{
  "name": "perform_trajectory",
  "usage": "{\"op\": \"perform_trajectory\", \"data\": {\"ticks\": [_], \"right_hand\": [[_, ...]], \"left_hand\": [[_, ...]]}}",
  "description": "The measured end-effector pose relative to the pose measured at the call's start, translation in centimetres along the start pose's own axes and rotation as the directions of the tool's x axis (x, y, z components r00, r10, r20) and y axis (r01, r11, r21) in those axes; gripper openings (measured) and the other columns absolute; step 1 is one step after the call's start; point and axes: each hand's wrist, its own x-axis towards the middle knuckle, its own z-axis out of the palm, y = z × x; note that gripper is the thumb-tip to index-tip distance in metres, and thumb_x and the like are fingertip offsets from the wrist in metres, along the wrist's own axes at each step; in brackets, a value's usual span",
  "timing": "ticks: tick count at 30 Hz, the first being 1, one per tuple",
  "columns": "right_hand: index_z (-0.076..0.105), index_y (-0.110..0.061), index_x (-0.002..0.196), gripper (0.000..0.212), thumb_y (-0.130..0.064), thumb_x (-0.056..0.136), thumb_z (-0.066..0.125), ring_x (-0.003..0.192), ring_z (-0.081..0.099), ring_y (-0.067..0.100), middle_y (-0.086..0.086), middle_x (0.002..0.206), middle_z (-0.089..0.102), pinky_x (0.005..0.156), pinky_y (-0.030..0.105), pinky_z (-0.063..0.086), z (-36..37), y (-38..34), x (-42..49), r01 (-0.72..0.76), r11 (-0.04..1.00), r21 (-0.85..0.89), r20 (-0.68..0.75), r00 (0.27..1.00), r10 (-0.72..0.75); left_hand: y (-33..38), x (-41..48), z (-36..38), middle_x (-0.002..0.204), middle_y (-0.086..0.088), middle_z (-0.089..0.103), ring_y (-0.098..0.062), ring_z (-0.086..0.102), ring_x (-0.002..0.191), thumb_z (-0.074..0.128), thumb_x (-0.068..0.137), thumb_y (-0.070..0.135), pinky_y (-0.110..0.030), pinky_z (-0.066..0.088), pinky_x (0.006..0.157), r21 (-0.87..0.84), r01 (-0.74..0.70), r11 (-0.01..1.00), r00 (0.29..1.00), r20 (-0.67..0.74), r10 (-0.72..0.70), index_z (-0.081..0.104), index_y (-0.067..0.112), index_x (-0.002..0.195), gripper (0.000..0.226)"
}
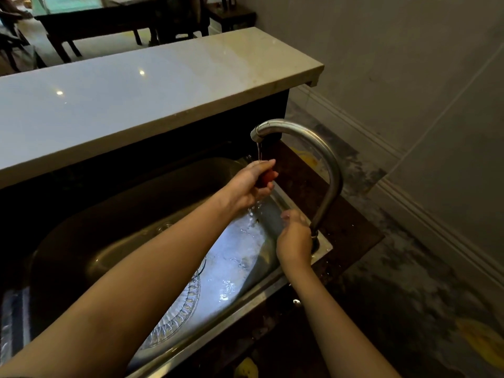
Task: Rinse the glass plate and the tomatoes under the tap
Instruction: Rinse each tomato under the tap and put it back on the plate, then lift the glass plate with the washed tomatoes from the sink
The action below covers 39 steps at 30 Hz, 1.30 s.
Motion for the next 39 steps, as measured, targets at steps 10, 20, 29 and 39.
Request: {"op": "perform_trajectory", "data": {"ticks": [10, 20, 29, 39], "right_hand": [[0.063, -0.006, 0.091, 0.014, -0.005, 0.087, 0.049, 0.067, 0.051, 0.015, 0.012, 0.085, 0.064, 0.061, 0.018, 0.030, -1.2, 1.3, -0.9, 0.163, 0.983, 0.081, -0.136, 0.979, -0.151], [0.066, -0.010, 0.094, 0.019, -0.012, 0.089, 0.048, 0.082, 0.057, 0.021, 0.008, 0.085, 0.066, 0.085, 0.036, 0.047, -1.4, -1.5, -1.6, 0.278, 0.958, -0.072, -0.194, 0.938, -0.287], [0.066, -0.001, 0.098, 0.025, -0.016, 0.092, 0.046, 0.101, 0.061, 0.032, 0.018, 0.105, 0.068, 0.081, 0.032, 0.046, 11.0, -2.4, -0.4, 0.181, 0.979, -0.094, 0.669, 0.740, -0.072], [0.055, -0.007, 0.094, 0.014, -0.016, 0.091, 0.045, 0.080, 0.060, 0.028, 0.014, 0.097, 0.060, 0.058, 0.023, 0.045, 22.9, 1.8, -2.1, 0.058, 0.934, -0.352, 0.756, 0.606, 0.247]], "left_hand": [[0.7, 0.1, 0.4, 0.069, -0.008, 0.054, -0.010, 0.049, 0.033, 0.041, 0.096, 0.031, -0.012, 0.029, 0.029, 0.234, -0.044, 0.971, 0.993, -0.099, 0.069, 0.050, 0.012, 0.081, 0.026], [-2.1, -2.4, -6.6, 0.082, -0.006, 0.057, -0.014, 0.057, 0.066, 0.059, 0.087, 0.003, -0.019, 0.049, 0.051, 0.414, 0.039, 0.910, 0.990, -0.142, 0.022, 0.055, 0.016, 0.091, 0.014], [-4.7, -7.5, -18.8, 0.092, -0.010, 0.064, -0.027, 0.065, 0.072, 0.058, 0.088, 0.036, -0.030, 0.050, 0.058, 0.819, 0.306, 0.485, 0.880, -0.437, 0.184, 0.057, 0.017, 0.101, 0.023], [-14.7, -10.0, -29.2, 0.133, -0.012, 0.038, -0.031, 0.032, 0.125, 0.041, 0.096, 0.025, -0.045, 0.027, 0.105, 0.804, 0.394, 0.446, 0.800, -0.539, 0.265, 0.055, 0.028, 0.125, 0.032]]}}
